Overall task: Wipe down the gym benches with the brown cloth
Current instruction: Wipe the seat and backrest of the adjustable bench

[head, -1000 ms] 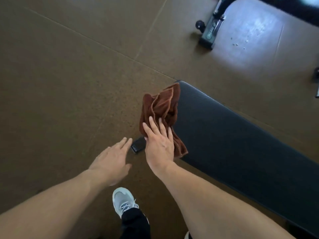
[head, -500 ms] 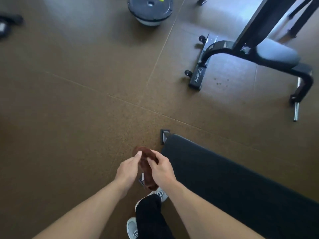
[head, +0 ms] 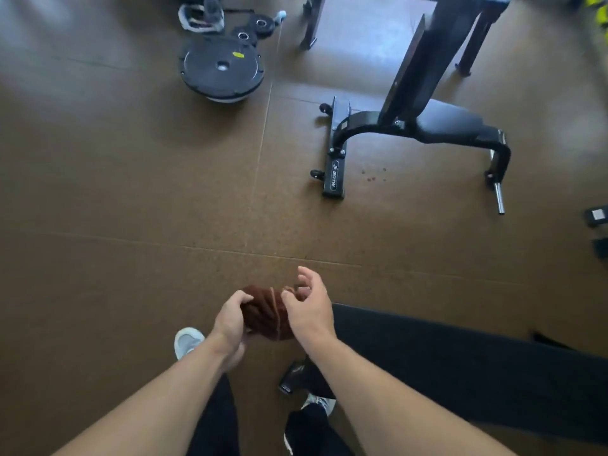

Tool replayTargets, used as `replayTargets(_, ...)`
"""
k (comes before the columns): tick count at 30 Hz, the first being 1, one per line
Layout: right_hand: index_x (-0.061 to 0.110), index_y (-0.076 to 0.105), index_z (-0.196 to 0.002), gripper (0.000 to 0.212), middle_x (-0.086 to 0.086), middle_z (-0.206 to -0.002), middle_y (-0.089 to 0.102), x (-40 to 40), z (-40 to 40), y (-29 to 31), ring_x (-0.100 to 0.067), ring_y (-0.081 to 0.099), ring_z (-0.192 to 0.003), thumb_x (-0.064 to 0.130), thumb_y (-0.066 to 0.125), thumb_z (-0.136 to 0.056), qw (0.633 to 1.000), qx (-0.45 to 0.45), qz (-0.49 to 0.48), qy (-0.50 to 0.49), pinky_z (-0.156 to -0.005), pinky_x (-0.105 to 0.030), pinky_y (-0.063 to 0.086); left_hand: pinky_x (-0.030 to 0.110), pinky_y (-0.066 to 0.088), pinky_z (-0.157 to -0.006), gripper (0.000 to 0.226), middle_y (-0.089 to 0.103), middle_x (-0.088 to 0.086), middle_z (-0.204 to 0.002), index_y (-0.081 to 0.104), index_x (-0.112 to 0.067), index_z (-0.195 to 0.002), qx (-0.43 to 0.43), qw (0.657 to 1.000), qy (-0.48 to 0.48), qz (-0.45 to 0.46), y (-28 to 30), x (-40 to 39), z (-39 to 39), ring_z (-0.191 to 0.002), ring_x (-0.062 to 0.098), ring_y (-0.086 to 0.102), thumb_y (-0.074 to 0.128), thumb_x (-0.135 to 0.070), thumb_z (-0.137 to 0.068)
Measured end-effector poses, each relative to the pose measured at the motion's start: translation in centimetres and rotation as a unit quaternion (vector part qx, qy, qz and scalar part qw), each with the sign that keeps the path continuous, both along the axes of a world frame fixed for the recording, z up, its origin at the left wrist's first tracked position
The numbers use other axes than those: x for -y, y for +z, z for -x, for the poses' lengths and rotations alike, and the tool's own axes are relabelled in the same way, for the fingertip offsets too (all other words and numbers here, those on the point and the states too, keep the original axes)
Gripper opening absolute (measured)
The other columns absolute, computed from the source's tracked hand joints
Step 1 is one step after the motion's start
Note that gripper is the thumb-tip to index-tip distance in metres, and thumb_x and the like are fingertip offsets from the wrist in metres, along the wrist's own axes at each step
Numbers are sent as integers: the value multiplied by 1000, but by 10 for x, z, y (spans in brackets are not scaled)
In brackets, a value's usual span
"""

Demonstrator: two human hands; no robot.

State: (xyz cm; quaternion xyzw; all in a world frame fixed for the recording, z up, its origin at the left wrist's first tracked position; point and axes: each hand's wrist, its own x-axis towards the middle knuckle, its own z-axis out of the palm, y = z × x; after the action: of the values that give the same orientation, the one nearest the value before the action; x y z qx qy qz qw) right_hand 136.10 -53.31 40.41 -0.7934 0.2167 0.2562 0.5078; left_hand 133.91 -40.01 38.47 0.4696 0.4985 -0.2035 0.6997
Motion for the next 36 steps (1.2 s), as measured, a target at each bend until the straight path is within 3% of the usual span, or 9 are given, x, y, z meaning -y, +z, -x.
replayTargets(3,27,48,-153,74,5,-148,57,-30,-24,-1,-21,55,-136,59,72,-91,996,-86,12,-26,-114,-40,46,34,47,-64,33,63,12,-70,66,-9,-84,20,1000,-21,6,9,-39,-29,-68,27,57,52,-35,-69)
replayTargets(6,20,64,-139,71,1,-133,69,-76,-43,1,-22,64,-125,73,57,-92,993,-111,36,28,-107,-38,49,38,52,-71,26,65,11,-68,67,-9,-81,29,997,-71,27,20,-87,-59,-73,28,62,51,-28,-89)
replayTargets(10,22,70,-132,65,1,-123,74,-138,-74,15,-16,67,-110,73,56,-94,995,-100,-6,29,-80,-23,49,43,57,-79,25,78,11,-93,78,-11,-100,48,991,-120,44,31,-152,-94,-91,27,72,64,-30,-94)
replayTargets(15,22,64,-133,64,7,-126,69,-192,-114,17,-17,64,-119,71,62,-91,998,-60,14,24,-104,-35,50,40,54,-79,25,73,17,-94,75,-7,-91,43,994,-100,-24,42,-201,-136,-89,31,67,58,-26,-91)
replayTargets(18,20,71,-113,43,6,-107,74,-206,-135,13,-13,66,-101,58,69,-94,999,-45,7,5,-86,-28,51,35,43,-87,44,72,16,-107,78,-5,-99,49,971,-192,-135,45,-214,-157,-101,28,62,59,-41,-83)
replayTargets(21,19,71,-106,27,7,-100,72,-205,-154,14,-10,62,-93,44,71,-97,998,-51,-31,-27,-73,-22,45,31,39,-88,37,65,12,-110,72,-4,-114,80,936,-283,-193,53,-216,-178,-107,26,58,58,-33,-96)
replayTargets(25,14,68,-108,37,0,-106,73,-189,-183,12,-15,61,-101,48,71,-95,986,-60,-104,-118,-86,-29,46,42,51,-96,37,71,14,-106,70,-16,-87,121,898,-372,-200,62,-200,-217,-102,30,65,53,-49,-84)
replayTargets(30,16,71,-106,82,2,-102,79,-162,-237,5,-20,71,-105,83,74,-60,976,-65,-138,-155,-100,-39,52,31,43,-78,47,70,15,-113,72,3,-111,112,892,-396,-189,56,-167,-287,-98,23,62,54,-39,-100)
replayTargets(36,13,76,-109,43,-7,-104,81,-101,-325,-13,-24,76,-104,48,83,-85,963,-96,-188,-165,-94,-40,59,40,47,-103,56,68,21,-126,69,3,-121,100,847,-457,-253,44,-104,-393,-118,34,62,44,-44,-103)
